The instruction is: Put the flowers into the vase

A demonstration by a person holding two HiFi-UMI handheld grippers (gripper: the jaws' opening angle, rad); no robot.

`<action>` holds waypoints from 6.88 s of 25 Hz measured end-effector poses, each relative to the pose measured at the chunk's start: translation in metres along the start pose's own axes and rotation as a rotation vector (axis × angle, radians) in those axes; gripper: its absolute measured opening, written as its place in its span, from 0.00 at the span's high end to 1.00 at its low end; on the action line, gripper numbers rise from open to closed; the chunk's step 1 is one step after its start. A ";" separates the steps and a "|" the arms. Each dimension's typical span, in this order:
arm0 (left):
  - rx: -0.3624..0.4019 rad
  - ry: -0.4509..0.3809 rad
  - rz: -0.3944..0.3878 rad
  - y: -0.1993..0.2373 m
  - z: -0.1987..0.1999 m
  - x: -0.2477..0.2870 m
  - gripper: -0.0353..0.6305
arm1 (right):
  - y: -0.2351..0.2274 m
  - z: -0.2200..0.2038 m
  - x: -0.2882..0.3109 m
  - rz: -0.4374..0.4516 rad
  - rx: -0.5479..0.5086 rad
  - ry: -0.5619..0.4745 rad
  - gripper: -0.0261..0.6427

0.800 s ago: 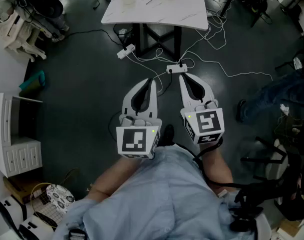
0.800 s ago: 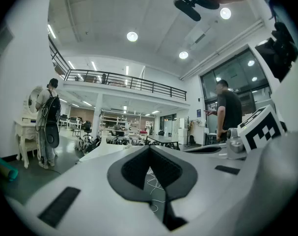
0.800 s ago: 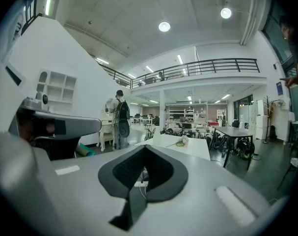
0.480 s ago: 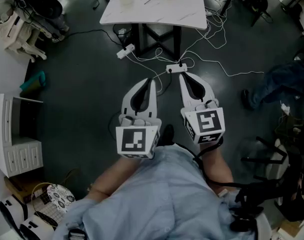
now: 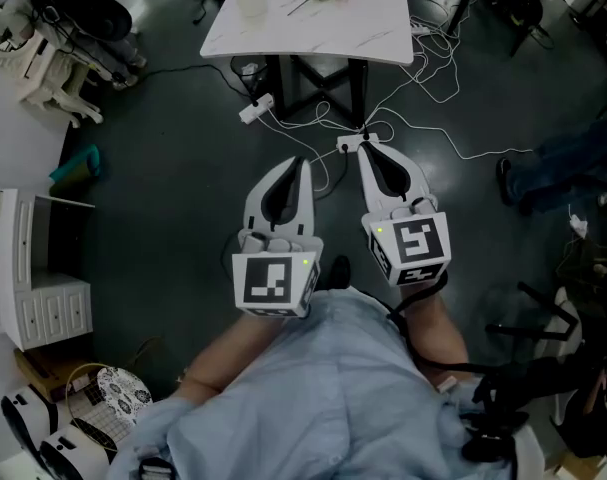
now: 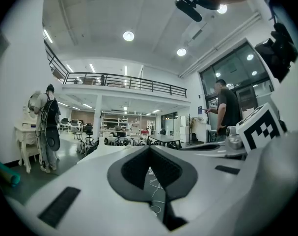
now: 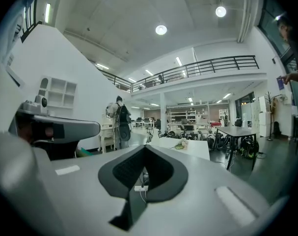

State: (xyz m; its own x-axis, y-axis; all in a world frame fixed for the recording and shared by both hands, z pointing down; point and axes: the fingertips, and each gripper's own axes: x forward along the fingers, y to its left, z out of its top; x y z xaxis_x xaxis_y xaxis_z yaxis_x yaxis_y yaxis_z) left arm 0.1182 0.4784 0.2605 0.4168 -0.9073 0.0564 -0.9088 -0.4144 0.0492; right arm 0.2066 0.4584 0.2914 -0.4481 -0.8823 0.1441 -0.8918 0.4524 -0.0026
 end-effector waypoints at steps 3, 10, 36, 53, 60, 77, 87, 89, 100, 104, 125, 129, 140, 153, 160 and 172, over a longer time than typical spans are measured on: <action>0.002 0.001 0.009 -0.007 -0.001 0.007 0.94 | -0.010 0.000 0.002 0.014 0.004 -0.008 0.96; 0.006 0.013 0.046 -0.002 -0.006 0.014 0.94 | -0.016 -0.003 0.014 0.054 0.042 -0.020 0.96; -0.055 0.038 -0.039 0.158 -0.012 0.200 0.94 | -0.067 -0.001 0.257 0.000 0.147 0.088 0.96; -0.103 0.029 -0.079 0.243 0.001 0.281 0.94 | -0.099 0.024 0.372 -0.100 0.119 0.130 0.96; -0.116 0.031 -0.026 0.283 -0.007 0.322 0.94 | -0.124 0.020 0.424 -0.126 0.128 0.139 0.96; -0.098 0.090 -0.073 0.348 0.009 0.527 0.94 | -0.243 0.020 0.607 -0.160 0.173 0.203 0.95; -0.080 0.128 -0.278 0.371 -0.001 0.578 0.94 | -0.268 -0.023 0.651 -0.331 0.237 0.310 0.92; -0.086 0.149 -0.330 0.366 -0.009 0.580 0.94 | -0.273 -0.039 0.651 -0.363 0.260 0.338 0.88; -0.104 0.355 -0.448 0.347 -0.078 0.586 0.94 | -0.315 -0.130 0.662 -0.494 0.440 0.494 0.61; -0.102 0.379 -0.439 0.354 -0.086 0.580 0.94 | -0.321 -0.155 0.671 -0.501 0.499 0.557 0.61; -0.135 0.363 -0.326 0.381 -0.078 0.562 0.94 | -0.328 -0.132 0.687 -0.435 0.563 0.391 0.94; -0.143 0.352 -0.332 0.381 -0.075 0.551 0.94 | -0.320 -0.101 0.690 -0.410 0.556 0.317 0.94; -0.138 0.252 -0.273 0.405 -0.042 0.514 0.94 | -0.275 0.012 0.688 -0.276 0.544 0.100 0.94; -0.119 0.060 -0.159 0.456 0.016 0.499 0.94 | -0.204 0.134 0.726 -0.057 0.470 -0.111 0.94; -0.095 0.017 -0.097 0.501 0.027 0.487 0.94 | -0.160 0.160 0.762 0.025 0.433 -0.172 0.94; -0.120 0.084 -0.039 0.512 0.013 0.482 0.94 | -0.153 0.150 0.773 0.092 0.424 -0.216 0.94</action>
State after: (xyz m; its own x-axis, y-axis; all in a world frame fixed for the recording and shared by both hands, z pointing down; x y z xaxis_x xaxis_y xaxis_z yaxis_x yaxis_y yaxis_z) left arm -0.1468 -0.1719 0.2995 0.4570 -0.8791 0.1351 -0.8847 -0.4336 0.1711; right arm -0.0132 -0.3123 0.2546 -0.4892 -0.8681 -0.0841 -0.7747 0.4768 -0.4153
